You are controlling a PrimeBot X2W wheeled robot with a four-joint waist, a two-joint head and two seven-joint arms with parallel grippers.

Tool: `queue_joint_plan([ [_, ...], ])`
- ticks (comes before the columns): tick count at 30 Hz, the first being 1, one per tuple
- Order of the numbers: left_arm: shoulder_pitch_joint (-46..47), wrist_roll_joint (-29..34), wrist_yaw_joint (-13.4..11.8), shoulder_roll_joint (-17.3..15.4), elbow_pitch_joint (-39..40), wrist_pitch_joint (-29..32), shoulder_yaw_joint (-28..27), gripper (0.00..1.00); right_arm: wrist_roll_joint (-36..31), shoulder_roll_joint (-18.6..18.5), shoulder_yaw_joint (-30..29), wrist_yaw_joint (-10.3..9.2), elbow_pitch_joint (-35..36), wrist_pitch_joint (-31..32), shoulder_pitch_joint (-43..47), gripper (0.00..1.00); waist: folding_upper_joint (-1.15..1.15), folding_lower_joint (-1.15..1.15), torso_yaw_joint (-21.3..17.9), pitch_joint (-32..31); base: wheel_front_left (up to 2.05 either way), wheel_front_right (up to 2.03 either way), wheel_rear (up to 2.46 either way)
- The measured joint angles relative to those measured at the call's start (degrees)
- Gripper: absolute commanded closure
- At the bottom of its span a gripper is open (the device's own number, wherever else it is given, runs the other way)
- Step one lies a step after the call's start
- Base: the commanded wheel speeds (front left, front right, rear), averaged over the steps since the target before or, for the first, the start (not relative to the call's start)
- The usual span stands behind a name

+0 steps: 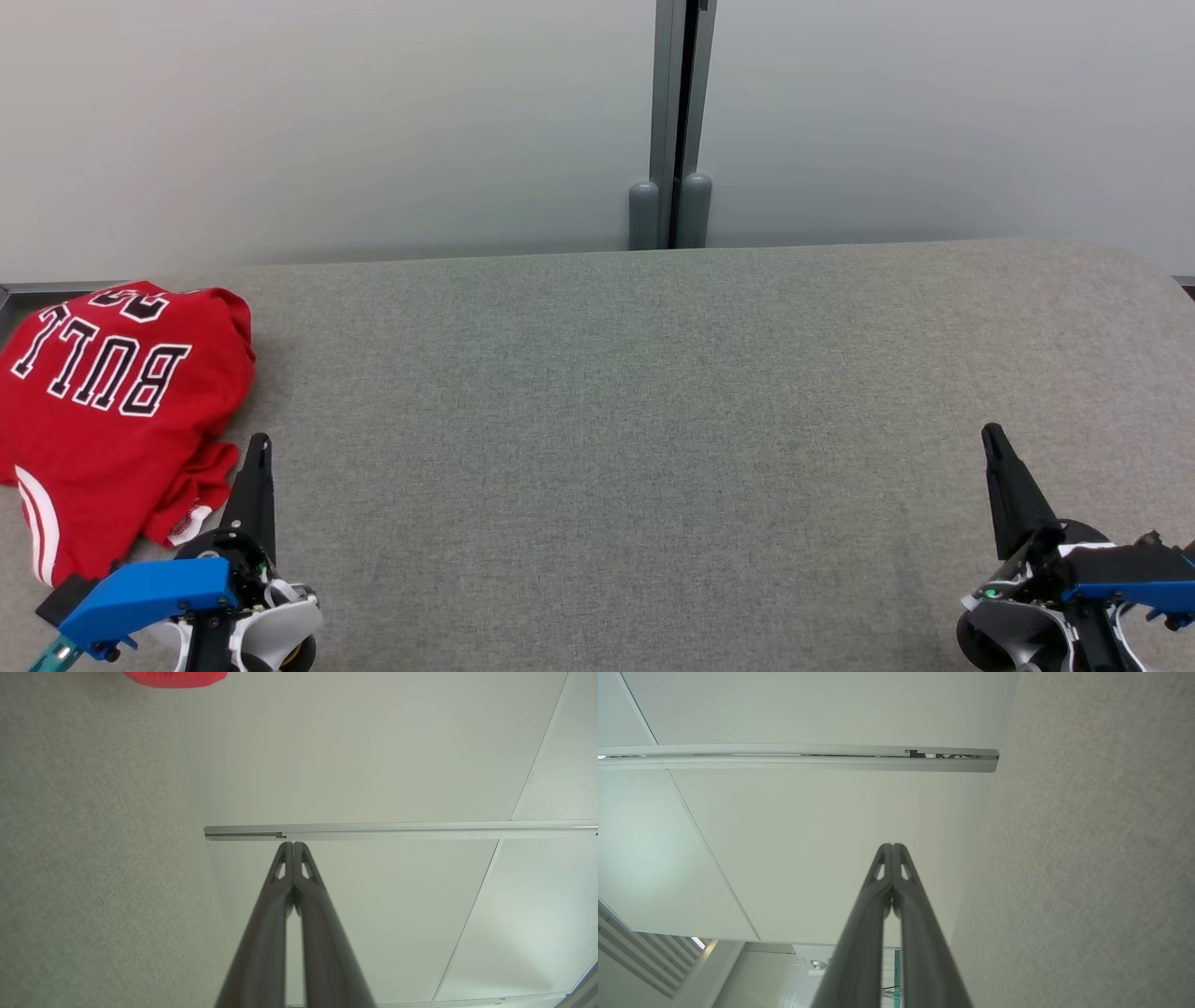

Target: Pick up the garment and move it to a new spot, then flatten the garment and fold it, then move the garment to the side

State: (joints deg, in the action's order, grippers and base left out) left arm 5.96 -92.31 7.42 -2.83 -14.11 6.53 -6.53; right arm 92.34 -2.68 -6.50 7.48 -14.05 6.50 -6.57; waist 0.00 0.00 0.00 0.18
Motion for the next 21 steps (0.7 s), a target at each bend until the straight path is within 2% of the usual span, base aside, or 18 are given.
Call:
queue_joint_plan([
  [18, 0.0, 0.0, 0.0, 0.0, -0.1, 0.0, 0.0, 1.0, 0.0, 0.0, 0.0, 0.0, -0.1, 0.0, 0.0, 1.0, 0.0, 0.0, 0.0, 0.0, 0.0, 0.0, 0.0],
  [19, -0.2, 0.0, 0.0, 0.1, -0.4, -0.1, 0.0, 0.0, 0.0, 0.1, 0.0, -0.01, -0.4, 0.0, 0.1, 0.0, 0.0, 0.0, 0.0, 0.0, 0.0, 0.0, 0.0],
  [21, -1.4, 0.0, 0.0, 0.3, -1.4, -0.1, 0.0, 0.0, 0.0, 0.4, 0.1, -0.02, -1.5, 0.0, 0.4, 0.0, 0.0, 0.0, 0.0, 0.0, 0.0, 0.0, 0.0],
])
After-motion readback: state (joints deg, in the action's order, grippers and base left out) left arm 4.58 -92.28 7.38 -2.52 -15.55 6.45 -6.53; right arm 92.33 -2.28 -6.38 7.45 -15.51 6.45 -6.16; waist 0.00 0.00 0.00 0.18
